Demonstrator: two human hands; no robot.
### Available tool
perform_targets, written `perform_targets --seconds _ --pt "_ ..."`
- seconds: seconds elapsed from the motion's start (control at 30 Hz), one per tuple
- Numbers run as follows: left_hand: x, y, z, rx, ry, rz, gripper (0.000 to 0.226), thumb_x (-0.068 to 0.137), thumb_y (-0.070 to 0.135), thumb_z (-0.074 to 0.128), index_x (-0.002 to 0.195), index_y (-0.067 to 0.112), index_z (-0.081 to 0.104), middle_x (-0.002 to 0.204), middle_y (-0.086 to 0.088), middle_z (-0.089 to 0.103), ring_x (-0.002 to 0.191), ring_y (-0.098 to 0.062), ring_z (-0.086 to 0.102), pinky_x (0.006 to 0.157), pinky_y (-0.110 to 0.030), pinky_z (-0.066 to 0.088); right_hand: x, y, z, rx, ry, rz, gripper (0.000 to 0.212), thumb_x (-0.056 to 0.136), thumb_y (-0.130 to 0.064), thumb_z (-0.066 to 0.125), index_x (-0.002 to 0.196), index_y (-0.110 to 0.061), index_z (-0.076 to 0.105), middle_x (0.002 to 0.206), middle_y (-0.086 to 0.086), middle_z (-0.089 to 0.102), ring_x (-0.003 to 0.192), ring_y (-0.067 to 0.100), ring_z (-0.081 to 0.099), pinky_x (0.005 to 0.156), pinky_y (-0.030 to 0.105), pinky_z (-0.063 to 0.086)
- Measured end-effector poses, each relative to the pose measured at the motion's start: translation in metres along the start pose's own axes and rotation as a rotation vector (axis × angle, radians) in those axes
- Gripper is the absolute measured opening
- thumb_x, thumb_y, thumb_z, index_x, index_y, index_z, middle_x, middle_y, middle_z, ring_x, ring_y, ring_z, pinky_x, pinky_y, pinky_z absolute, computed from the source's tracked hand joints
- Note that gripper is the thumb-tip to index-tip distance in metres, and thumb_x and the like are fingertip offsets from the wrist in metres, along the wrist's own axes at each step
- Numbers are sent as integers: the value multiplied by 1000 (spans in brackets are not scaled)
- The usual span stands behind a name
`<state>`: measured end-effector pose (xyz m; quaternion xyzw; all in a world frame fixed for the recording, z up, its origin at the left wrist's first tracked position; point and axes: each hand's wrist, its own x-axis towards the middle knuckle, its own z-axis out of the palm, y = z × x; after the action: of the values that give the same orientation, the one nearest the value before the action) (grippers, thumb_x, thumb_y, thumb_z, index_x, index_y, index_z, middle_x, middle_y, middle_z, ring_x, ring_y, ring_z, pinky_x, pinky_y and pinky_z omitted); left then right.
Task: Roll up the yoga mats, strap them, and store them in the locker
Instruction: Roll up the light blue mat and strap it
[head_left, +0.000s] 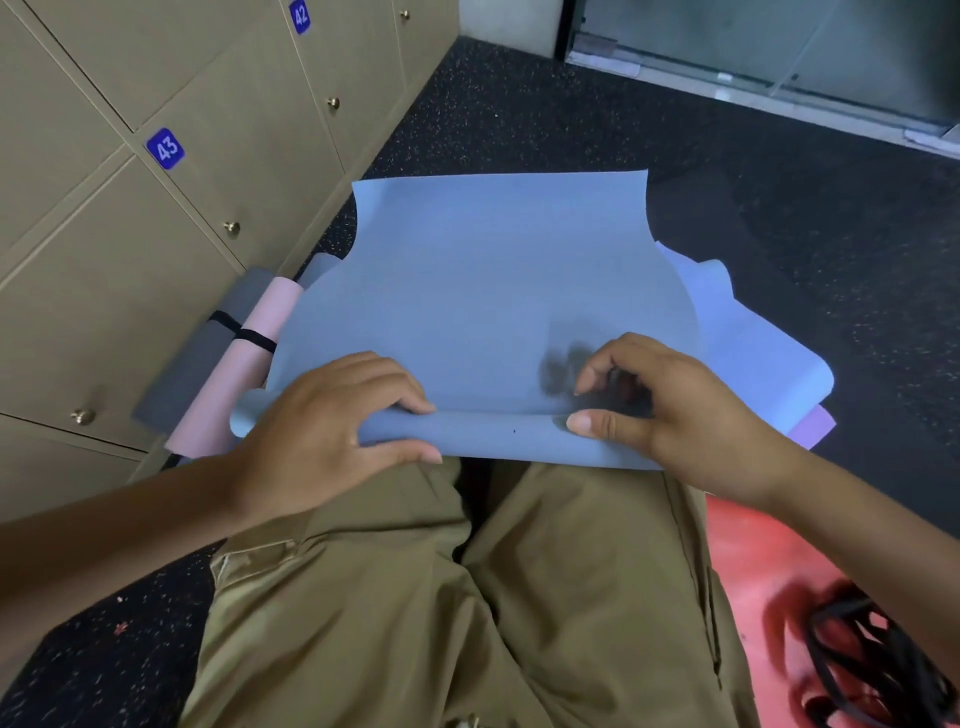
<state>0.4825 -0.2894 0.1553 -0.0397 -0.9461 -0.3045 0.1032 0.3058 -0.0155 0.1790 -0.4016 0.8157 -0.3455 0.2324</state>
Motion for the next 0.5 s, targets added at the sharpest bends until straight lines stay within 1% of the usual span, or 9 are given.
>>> perform_targets --seconds 0.03,0.1,0.17,0.23,0.27,0.33,0.4,0.47,0.5 --pt "4 0 -3 -30 -28 -51 40 82 60 70 94 22 73 96 15 69 92 -6 64 84 -30 49 1 1 1 -23 44 -44 29 81 -54 69 96 -29 64 95 -12 59 86 15 55 74 17 43" --pt "13 0 -7 -116 -91 -165 34 79 62 70 91 30 72 93 16 69 90 -10 65 81 -32 48 0 3 3 -144 121 -154 25 90 -50 69 94 -26 65 91 -13 58 83 13 53 72 18 42" --pt "20 -2 -9 -200 -147 -231 29 76 59 73 87 32 72 88 14 69 85 -16 63 77 -31 48 -3 4 7 -331 208 -301 19 98 -38 67 91 -20 67 88 -12 59 80 10 53 71 26 45" --pt "26 -2 -10 -251 -189 -272 23 75 53 77 84 32 72 84 12 70 83 -17 62 75 -28 47 -6 5 13 -493 307 -455 18 98 -26 67 87 -12 70 83 -2 60 75 21 55 67 32 46" --pt "29 -3 -10 -277 -203 -295 21 75 49 79 83 31 73 83 11 70 82 -17 62 74 -27 48 -8 6 16 -544 343 -508 19 98 -23 68 86 -8 71 80 3 60 72 26 55 65 35 47" --pt "36 -5 -11 -325 -231 -344 19 76 43 86 83 28 75 80 7 72 77 -17 62 73 -27 49 -11 9 19 -587 382 -555 24 97 -26 71 86 -5 73 77 7 60 69 30 55 62 41 48" --pt "43 -8 -13 -339 -267 -381 16 78 35 88 83 27 76 80 5 73 76 -16 64 74 -29 51 -14 12 21 -594 387 -545 32 92 -35 78 91 -4 76 80 8 63 70 31 58 61 41 50" --pt "45 -10 -13 -322 -279 -384 17 78 39 88 84 29 75 81 5 73 75 -16 64 74 -31 53 -14 15 21 -583 385 -522 38 88 -42 80 96 -5 77 84 7 65 73 29 60 64 40 51" --pt "44 -9 -12 -307 -259 -365 19 78 42 88 85 30 74 82 6 72 75 -16 63 74 -32 52 -13 17 20 -564 382 -511 38 88 -42 80 97 -5 78 85 6 66 74 29 60 65 39 52"
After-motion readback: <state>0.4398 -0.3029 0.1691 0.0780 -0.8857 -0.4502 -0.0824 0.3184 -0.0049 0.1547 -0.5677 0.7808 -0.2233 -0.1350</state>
